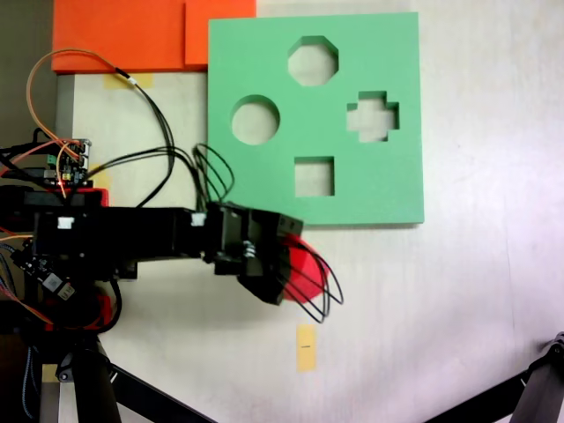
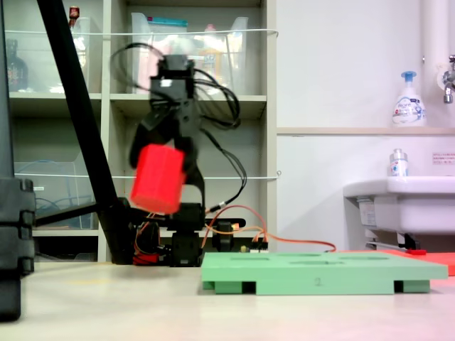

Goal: Put the octagonal pillar block into the corresponding hole

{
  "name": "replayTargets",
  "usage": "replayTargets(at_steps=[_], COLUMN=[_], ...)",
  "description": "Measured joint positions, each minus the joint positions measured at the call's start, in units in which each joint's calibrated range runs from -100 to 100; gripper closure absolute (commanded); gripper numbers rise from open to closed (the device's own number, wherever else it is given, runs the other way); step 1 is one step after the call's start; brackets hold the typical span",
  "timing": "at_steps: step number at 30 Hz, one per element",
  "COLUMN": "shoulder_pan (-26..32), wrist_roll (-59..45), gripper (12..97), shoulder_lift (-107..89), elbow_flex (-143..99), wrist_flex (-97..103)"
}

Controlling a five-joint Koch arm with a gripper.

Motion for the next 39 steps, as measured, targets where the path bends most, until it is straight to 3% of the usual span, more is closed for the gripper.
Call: replayTargets(at_steps=[10,13,15,30,39], shoulder_pan=[18.36,21.98,23.49,24.13,23.93], wrist_roll=[19.68,23.3,24.47,25.54,26.81], gripper=[82.6,73.9,73.1,74.0,73.9], shoulder_lift=[-3.56,-1.64,2.05,40.22,50.89], elbow_flex=[-0.1,-0.1,-0.1,30.48,36.65], wrist_flex=[-0.29,-0.29,0.39,2.25,5.97])
